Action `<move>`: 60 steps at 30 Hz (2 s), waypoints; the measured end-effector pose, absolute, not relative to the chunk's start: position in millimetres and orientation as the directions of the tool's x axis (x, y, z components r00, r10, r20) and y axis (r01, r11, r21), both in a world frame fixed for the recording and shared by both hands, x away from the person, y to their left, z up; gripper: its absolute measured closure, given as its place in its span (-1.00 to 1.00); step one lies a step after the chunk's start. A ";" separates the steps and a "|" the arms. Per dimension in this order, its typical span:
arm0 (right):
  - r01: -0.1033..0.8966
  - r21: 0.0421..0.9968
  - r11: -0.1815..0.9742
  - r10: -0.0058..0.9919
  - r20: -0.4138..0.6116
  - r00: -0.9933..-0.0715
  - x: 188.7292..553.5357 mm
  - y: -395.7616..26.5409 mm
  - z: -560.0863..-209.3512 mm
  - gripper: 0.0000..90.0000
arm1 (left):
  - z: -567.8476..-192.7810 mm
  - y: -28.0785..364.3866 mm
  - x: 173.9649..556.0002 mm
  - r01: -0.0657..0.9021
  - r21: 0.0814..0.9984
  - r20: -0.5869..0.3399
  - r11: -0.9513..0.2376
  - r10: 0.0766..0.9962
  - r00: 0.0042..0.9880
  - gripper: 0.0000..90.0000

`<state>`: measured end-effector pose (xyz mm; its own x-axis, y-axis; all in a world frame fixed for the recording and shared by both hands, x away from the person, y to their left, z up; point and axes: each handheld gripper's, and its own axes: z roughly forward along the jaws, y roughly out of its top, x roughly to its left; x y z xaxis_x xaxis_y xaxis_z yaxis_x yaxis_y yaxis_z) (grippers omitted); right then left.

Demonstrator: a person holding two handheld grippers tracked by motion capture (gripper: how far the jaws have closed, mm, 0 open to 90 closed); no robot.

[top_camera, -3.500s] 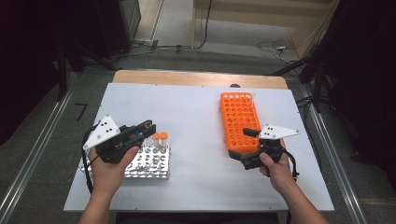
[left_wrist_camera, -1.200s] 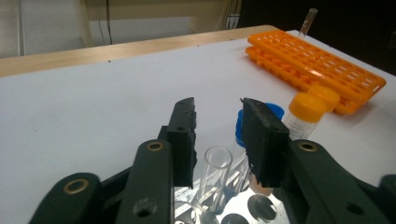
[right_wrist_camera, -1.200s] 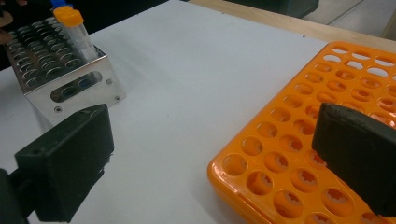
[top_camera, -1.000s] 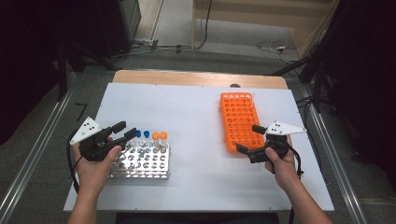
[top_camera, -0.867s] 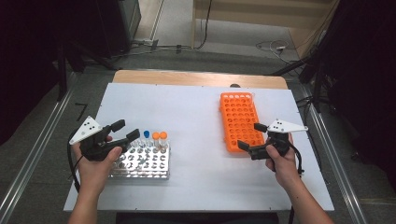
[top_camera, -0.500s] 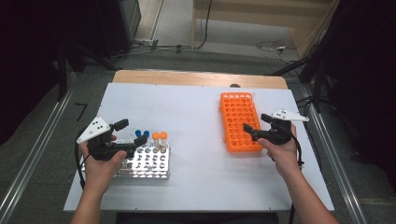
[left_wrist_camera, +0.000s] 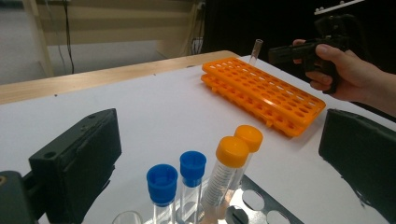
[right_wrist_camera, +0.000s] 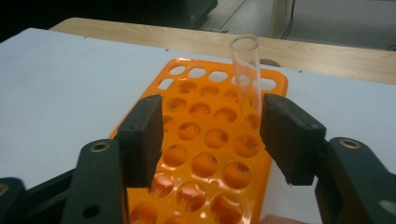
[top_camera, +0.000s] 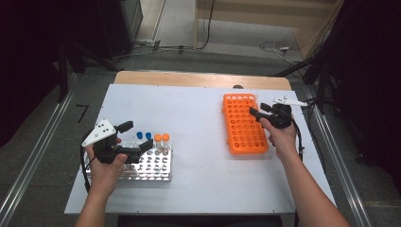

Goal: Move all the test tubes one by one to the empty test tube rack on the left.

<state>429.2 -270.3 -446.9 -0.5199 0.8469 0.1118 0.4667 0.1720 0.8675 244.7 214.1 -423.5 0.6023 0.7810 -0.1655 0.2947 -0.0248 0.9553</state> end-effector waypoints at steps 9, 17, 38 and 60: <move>0.495 0.845 0.203 0.876 0.068 -0.477 455.8 -264.2 -461.4 0.05 | -424.1 215.5 244.9 0.298 0.954 -0.177 -0.011 0.782 0.597 -1.00; 0.485 0.844 0.229 0.879 0.036 -0.476 467.8 -262.4 -466.3 0.29 | -425.3 216.0 245.9 0.299 0.954 -0.180 -0.009 0.780 0.599 -1.00; 0.487 0.841 0.236 0.895 0.007 -0.446 470.6 -259.3 -469.6 0.62 | -423.4 213.5 245.1 0.293 0.956 -0.176 -0.011 0.778 0.603 -1.00; 0.412 0.891 0.190 0.868 0.044 -0.495 445.0 -268.3 -434.0 0.64 | -415.8 197.6 242.0 0.270 0.962 -0.155 -0.028 0.760 0.632 -1.00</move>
